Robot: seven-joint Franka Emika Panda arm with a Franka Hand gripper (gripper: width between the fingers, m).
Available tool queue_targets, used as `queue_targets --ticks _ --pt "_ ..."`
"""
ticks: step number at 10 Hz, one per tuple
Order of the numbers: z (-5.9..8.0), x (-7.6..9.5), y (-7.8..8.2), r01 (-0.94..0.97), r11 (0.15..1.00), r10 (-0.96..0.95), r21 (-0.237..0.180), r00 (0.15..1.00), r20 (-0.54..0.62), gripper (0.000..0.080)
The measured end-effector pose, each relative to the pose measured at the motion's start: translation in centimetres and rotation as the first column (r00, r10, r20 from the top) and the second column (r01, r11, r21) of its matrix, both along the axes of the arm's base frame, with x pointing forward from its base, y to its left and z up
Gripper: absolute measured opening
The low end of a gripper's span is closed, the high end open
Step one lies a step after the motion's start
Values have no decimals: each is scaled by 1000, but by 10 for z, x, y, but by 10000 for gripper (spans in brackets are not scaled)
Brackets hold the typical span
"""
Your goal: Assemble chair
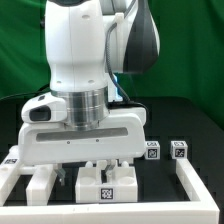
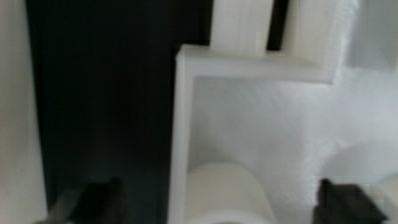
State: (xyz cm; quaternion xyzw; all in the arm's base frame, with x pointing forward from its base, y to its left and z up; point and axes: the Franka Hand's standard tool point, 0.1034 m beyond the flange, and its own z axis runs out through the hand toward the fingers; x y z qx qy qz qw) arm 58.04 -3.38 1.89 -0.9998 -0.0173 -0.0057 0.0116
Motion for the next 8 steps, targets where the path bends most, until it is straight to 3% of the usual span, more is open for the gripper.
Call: queue_targets --ticks 1,2,3,5,8 --pt "0 0 0 0 1000 0 0 1000 0 346" --pt "0 0 0 -1 1000 1 0 1000 0 266" --pt "0 0 0 -1 1000 1 0 1000 0 72" --pt "0 0 0 -1 1000 1 0 1000 1 29" --pt "0 0 0 -1 1000 1 0 1000 1 29"
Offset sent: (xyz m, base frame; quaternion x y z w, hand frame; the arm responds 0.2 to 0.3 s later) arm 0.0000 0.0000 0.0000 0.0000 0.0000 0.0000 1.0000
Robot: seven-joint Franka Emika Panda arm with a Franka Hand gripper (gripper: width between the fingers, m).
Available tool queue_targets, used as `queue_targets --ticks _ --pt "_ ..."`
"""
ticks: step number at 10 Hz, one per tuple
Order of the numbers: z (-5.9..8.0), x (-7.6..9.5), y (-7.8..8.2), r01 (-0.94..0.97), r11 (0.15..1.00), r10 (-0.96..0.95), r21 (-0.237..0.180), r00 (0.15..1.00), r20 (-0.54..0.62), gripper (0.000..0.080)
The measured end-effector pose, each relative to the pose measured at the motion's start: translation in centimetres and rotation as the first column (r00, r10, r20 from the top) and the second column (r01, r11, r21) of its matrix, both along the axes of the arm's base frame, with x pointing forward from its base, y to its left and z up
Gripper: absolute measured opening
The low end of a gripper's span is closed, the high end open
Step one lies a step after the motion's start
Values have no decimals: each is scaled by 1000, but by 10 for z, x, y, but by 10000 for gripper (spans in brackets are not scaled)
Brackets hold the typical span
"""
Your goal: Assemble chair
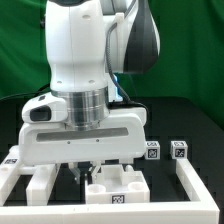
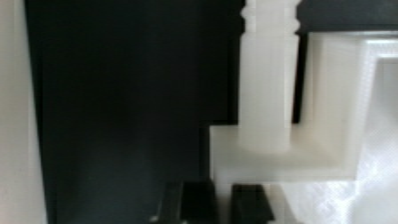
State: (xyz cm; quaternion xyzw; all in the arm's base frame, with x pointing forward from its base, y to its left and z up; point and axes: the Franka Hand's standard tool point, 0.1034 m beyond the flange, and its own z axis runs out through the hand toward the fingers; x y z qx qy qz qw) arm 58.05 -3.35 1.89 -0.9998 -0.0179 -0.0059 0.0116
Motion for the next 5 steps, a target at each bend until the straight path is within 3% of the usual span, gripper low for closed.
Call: queue_targets --ticks 4,5 --pt "0 0 1 -2 1000 2 0 1000 0 29" --pt "0 2 11 18 1000 -18 3 1000 1 29"
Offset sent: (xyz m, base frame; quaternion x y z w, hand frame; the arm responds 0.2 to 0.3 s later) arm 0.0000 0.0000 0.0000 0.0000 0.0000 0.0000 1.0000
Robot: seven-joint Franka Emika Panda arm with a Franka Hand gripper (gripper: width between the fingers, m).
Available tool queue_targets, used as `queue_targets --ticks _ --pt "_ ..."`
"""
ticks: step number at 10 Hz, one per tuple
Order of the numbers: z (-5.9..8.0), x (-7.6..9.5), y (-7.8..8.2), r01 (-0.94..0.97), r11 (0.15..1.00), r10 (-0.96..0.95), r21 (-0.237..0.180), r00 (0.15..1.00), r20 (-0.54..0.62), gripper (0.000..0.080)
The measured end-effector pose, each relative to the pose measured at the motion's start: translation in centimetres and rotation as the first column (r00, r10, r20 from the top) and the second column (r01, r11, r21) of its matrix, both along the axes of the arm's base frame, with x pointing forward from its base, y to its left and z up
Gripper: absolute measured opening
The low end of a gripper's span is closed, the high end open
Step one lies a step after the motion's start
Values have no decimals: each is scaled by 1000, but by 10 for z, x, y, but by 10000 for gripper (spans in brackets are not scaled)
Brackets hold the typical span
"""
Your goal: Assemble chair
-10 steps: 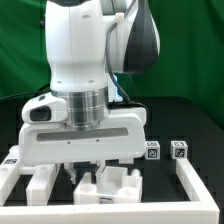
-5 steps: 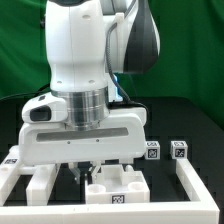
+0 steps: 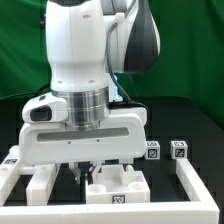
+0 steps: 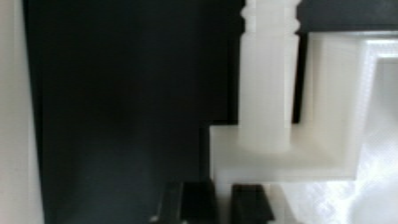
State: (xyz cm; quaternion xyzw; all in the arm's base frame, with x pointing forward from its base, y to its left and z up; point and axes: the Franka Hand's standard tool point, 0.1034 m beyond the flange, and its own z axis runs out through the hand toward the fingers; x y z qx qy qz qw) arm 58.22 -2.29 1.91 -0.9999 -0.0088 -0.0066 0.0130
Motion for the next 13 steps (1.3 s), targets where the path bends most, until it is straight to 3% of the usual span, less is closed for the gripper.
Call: queue_targets --ticks 5,9,10,11,12,13 --pt "3 28 55 -15 1000 15 8 1000 20 29" --pt "0 28 62 31 1000 -31 5 1000 6 29" --pt "0 28 62 29 1000 -29 5 1000 5 110" --pt "0 28 63 28 1000 -28 5 1000 6 110" --pt "0 28 63 28 1000 -28 5 1000 5 245" --pt "0 28 63 28 1000 -28 5 1000 5 447"
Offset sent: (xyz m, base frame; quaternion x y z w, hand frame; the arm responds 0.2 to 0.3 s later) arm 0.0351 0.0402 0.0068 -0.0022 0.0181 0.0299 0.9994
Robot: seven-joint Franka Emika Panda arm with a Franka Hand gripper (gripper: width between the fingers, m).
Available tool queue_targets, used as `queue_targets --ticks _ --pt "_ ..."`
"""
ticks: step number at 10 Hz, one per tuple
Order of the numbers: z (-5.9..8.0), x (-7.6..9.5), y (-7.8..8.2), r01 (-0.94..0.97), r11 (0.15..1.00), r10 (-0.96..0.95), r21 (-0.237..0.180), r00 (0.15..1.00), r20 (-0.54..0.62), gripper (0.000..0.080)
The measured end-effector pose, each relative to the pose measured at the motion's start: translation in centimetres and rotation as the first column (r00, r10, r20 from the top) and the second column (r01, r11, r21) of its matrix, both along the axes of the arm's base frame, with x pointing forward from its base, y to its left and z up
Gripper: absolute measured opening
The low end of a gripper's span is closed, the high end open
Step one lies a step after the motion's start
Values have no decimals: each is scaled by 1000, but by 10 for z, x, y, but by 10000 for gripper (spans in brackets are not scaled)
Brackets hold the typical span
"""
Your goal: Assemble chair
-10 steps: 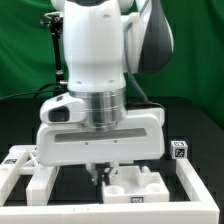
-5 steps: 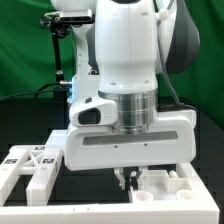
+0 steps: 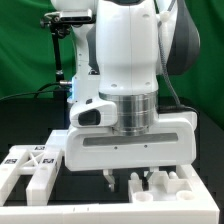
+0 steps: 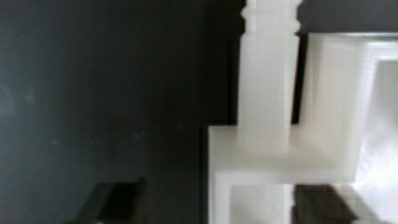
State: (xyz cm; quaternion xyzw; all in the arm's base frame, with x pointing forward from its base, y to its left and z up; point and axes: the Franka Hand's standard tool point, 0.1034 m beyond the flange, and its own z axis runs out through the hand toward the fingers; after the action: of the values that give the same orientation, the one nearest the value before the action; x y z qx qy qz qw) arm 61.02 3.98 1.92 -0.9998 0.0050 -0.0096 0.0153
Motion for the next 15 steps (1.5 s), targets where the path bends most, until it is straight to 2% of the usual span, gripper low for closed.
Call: queue_targets --ticks 1,2,3,8,9,10,12,13,15 --pt "0 0 0 0 1000 0 0 1000 0 571" --pt "0 0 0 0 1000 0 0 1000 0 571" --pt "0 0 0 0 1000 0 0 1000 0 632" --pt "1 0 0 0 1000 0 0 1000 -4 649" --pt "18 -5 -1 -16 1000 16 3 1000 -26 649" --pt "41 -15 -4 -40 999 40 6 998 -38 649" --pt "61 -34 -1 -47 999 48 10 997 -58 649" --pt "64 -42 3 -52 999 52 10 997 -61 649" --pt "63 -54 5 -38 999 41 16 976 -216 649"
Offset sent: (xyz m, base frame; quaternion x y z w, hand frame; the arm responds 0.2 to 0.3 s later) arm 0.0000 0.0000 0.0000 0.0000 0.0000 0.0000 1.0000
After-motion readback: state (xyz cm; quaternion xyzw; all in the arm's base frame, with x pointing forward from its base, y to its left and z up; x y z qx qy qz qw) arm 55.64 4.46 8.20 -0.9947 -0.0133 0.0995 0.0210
